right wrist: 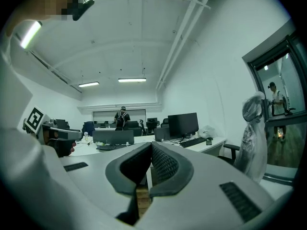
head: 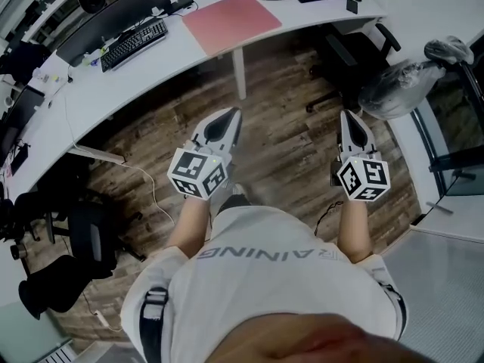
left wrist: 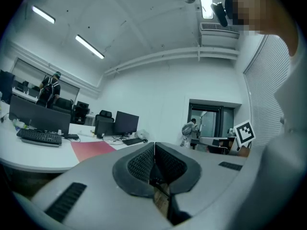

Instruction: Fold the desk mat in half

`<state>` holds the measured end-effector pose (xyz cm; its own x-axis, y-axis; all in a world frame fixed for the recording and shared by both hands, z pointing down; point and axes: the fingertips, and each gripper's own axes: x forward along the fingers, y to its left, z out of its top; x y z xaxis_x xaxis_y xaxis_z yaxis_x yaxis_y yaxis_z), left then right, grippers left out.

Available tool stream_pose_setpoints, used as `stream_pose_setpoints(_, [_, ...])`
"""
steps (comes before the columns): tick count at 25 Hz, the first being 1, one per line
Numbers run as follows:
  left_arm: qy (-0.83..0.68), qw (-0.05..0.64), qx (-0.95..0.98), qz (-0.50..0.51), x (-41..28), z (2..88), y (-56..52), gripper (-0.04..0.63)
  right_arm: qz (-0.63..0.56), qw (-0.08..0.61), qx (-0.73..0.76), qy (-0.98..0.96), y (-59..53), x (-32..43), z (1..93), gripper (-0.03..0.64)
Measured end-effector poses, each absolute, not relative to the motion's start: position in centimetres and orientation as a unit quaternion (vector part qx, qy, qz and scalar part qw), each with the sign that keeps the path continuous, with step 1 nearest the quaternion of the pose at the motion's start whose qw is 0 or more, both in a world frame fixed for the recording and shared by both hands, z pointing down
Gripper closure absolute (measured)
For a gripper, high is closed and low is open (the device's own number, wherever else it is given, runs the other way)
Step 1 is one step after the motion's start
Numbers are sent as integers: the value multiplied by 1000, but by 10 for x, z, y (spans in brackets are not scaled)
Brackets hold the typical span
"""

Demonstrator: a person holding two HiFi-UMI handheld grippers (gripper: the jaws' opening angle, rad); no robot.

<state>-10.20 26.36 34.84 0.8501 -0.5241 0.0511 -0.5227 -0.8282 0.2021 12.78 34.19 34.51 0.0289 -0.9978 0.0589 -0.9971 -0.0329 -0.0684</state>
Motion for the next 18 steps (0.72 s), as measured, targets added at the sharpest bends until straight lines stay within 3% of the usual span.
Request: stream_pose_setpoints(18, [-288,122,950,2,-155,351,111,563,-50,-21,-689,723,168,67,344,594])
